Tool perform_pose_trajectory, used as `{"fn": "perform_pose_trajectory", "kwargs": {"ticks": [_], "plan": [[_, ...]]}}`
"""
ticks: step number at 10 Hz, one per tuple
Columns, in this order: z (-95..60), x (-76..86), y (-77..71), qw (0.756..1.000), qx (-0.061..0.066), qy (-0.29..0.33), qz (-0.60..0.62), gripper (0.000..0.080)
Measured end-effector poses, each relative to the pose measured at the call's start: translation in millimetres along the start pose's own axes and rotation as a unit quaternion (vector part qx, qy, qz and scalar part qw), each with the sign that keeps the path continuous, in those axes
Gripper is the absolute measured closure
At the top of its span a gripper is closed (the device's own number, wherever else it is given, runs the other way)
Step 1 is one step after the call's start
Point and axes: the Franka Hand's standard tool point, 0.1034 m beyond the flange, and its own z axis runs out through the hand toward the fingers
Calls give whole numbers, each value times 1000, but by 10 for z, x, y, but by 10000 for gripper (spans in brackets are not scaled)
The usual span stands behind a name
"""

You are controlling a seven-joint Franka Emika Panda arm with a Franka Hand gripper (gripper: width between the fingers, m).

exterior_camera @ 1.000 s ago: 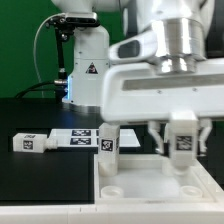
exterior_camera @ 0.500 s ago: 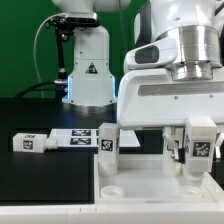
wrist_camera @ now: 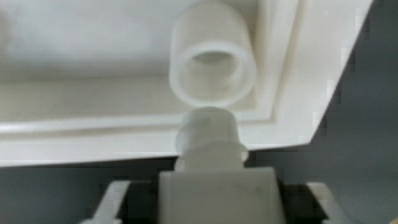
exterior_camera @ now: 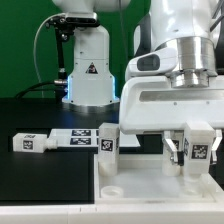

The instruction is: Assemble square table

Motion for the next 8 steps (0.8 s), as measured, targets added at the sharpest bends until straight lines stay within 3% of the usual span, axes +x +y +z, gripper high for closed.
{"fn": "perform_pose_trajectory", "kwargs": {"ticks": [8], "plan": [[74,-103,-17,1000,-1,-10,-3,514]]}}
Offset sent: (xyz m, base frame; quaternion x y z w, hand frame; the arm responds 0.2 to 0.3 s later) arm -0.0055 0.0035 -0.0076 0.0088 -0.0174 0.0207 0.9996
